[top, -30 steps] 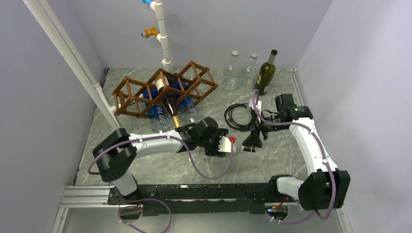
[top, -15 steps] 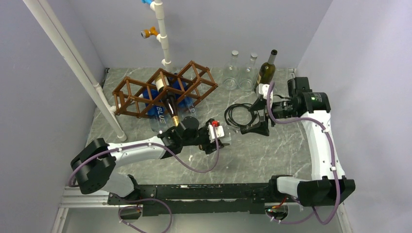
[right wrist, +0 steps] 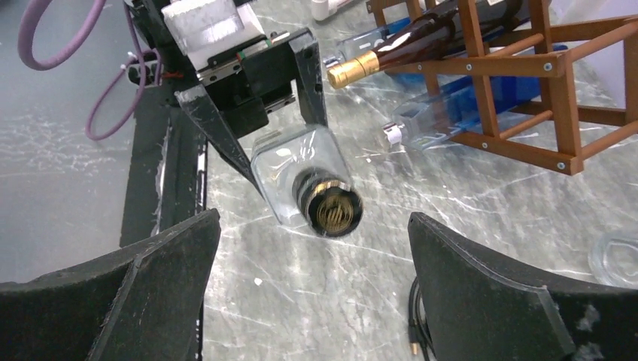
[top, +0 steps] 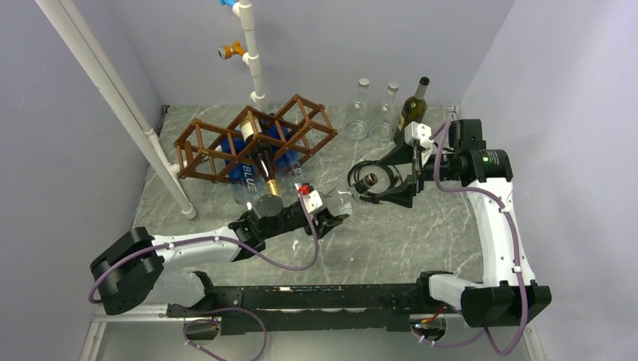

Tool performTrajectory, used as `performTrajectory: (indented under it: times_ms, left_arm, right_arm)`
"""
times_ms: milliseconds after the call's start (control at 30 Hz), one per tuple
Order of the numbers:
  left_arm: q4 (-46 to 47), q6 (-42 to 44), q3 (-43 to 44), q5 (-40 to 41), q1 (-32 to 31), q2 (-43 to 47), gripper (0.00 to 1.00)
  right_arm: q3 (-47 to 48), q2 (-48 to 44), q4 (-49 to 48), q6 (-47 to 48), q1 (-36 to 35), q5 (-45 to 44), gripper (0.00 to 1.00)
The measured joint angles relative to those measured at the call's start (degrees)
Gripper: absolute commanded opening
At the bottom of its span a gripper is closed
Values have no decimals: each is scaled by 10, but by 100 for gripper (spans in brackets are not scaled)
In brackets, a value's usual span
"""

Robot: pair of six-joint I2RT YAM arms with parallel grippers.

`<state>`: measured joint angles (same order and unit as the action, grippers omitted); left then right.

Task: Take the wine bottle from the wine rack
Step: Pick up the wine bottle from the wine rack.

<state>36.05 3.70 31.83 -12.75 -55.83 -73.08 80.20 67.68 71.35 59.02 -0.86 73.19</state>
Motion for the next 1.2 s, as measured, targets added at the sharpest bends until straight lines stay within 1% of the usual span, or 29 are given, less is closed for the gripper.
performTrajectory:
  times_ms: [167, 367, 567, 700, 800, 967, 1200]
  left_arm:
    - [76, -30, -19, 32, 0, 5, 0]
    - [145, -57, -29, 54, 0, 3, 0]
    - [209, -75, -29, 60, -6, -23, 0]
    - [233, -81, -28, 62, -13, -52, 0]
    - [242, -86, -25, 63, -16, -71, 0]
    - [255, -94, -21, 70, -19, -87, 0]
    - [294, -103, -19, 83, -21, -91, 0]
  right_arm:
    - [-42, -12, -75, -73, 2, 41, 99]
    - [-77, -12, -130, -121, 4, 94, 99]
    - [-87, 0, -207, -211, -5, 100, 99]
    - [-87, 9, -260, -279, -32, 93, 99]
    - [-87, 14, -300, -327, -66, 80, 97]
    - [-87, 28, -351, -389, -111, 68, 90]
    - [-99, 31, -406, -449, -116, 68, 79]
